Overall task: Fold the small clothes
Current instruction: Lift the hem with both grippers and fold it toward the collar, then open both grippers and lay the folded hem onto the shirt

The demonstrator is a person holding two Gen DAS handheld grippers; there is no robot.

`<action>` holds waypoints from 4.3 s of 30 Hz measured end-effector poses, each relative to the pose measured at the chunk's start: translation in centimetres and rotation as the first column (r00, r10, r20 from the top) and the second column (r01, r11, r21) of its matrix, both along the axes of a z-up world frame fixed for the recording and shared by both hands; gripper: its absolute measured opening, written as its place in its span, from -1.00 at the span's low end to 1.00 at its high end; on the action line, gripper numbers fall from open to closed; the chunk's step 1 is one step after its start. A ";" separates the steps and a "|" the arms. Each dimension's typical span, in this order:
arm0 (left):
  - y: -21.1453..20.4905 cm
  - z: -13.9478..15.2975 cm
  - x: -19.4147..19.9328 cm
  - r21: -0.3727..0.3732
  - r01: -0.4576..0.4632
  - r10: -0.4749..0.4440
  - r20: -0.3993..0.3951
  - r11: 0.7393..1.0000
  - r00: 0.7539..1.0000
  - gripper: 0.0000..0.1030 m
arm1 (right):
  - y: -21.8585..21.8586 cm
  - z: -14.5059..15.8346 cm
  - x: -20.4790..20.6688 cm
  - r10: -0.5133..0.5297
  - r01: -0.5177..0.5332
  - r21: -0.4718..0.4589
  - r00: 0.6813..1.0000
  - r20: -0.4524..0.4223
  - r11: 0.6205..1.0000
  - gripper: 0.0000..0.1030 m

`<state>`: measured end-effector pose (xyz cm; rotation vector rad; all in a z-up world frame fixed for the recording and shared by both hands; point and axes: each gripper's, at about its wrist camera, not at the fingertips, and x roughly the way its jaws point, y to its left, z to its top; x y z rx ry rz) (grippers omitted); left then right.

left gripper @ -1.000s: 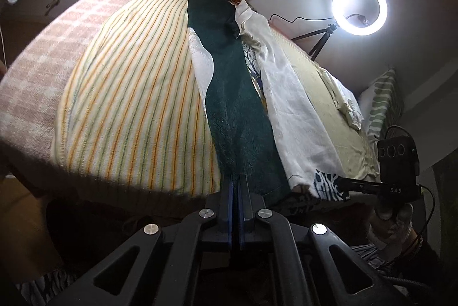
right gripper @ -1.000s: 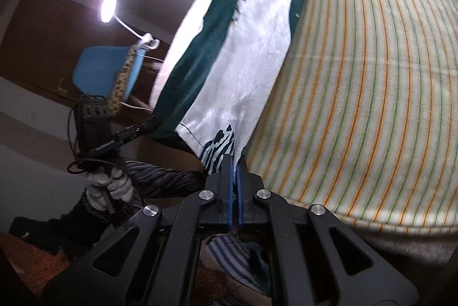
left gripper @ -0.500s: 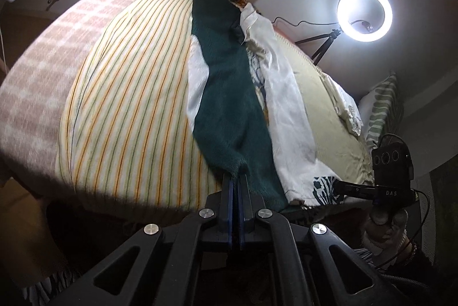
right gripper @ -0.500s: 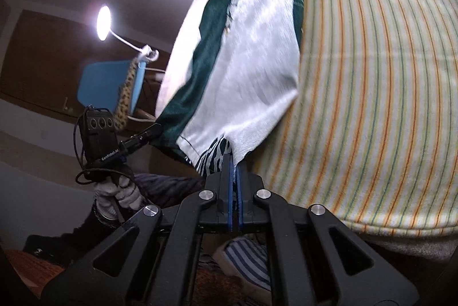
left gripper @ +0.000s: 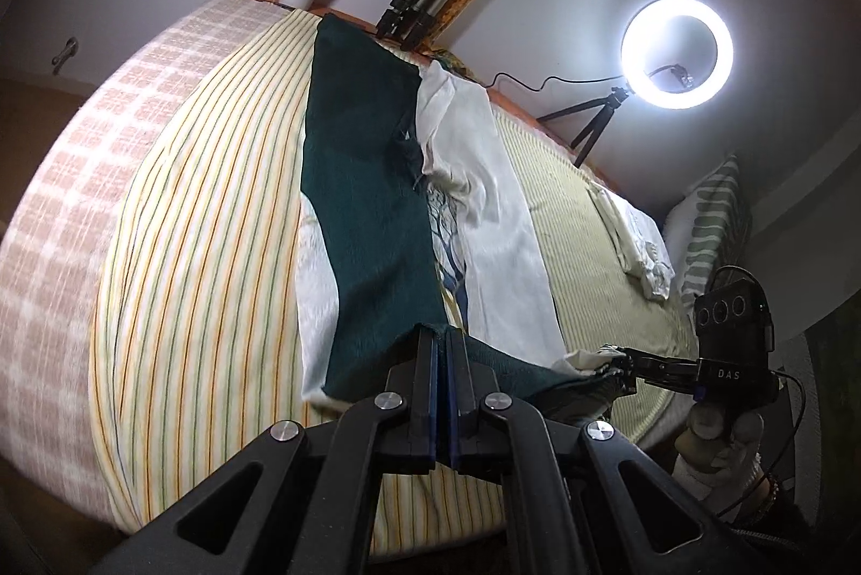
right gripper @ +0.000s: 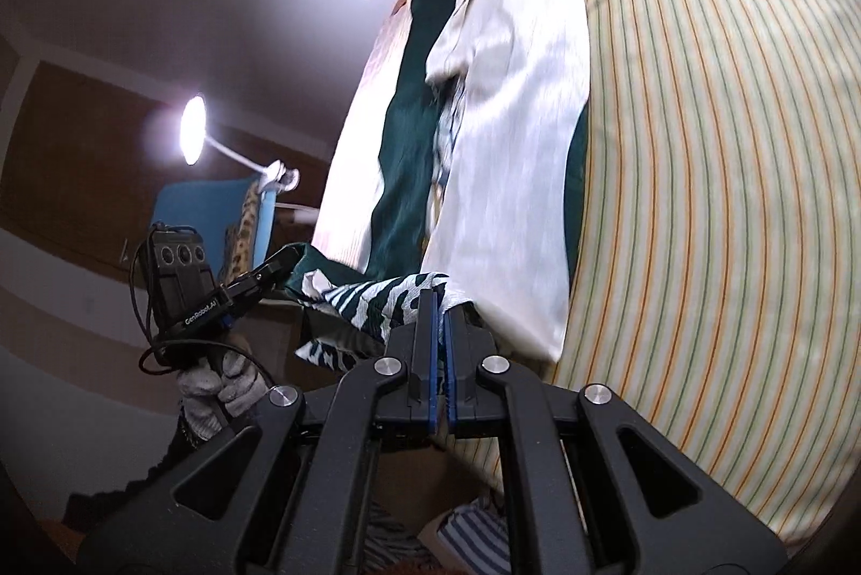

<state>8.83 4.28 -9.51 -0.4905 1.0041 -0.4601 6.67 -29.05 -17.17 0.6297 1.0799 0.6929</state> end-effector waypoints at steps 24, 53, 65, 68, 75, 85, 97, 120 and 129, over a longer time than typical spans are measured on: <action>1.7 -2.1 6.3 0.107 -0.096 0.094 0.024 0.990 0.995 -0.53 | -3.0 -1.6 8.1 -0.173 0.173 -0.009 0.982 -0.069 0.985 -0.17; -3.3 -5.6 8.7 0.312 0.009 -0.023 0.042 0.950 0.999 -1.00 | 2.3 -1.3 10.9 -0.015 0.076 -0.421 0.989 0.146 0.904 -0.20; -3.1 -4.6 8.2 0.321 -0.019 -0.007 0.080 0.947 0.997 -1.00 | 4.1 0.2 10.3 0.063 0.074 -0.566 0.974 0.219 0.821 -0.87; -3.1 -5.1 8.3 0.325 -0.015 -0.007 0.066 0.945 0.998 -1.00 | 4.8 0.4 10.0 0.087 0.086 -0.613 0.965 0.248 0.785 -0.43; -3.1 -5.1 8.2 0.331 -0.019 -0.003 0.067 0.944 0.998 -1.00 | 5.5 0.3 9.6 0.138 0.098 -0.662 0.945 0.295 0.743 -0.36; -2.9 -5.0 8.0 0.337 -0.031 0.007 0.072 0.941 0.997 -1.00 | 5.4 -0.2 10.3 0.146 0.060 -0.631 0.952 0.270 0.774 -0.84; -2.7 -3.9 8.3 0.333 -0.067 0.030 0.113 0.941 0.993 -1.00 | 6.7 2.1 8.7 0.211 0.125 -0.709 0.906 0.367 0.694 -0.91; -2.4 -5.7 9.7 0.377 -0.140 0.098 0.128 0.915 0.987 -0.65 | 5.9 0.6 13.3 0.121 0.148 -0.682 0.936 0.330 0.716 -0.94; -2.4 -1.4 7.7 0.401 -0.130 0.045 0.216 0.907 0.975 -0.44 | 3.7 3.3 11.4 0.054 0.207 -0.646 0.931 0.360 0.735 -0.85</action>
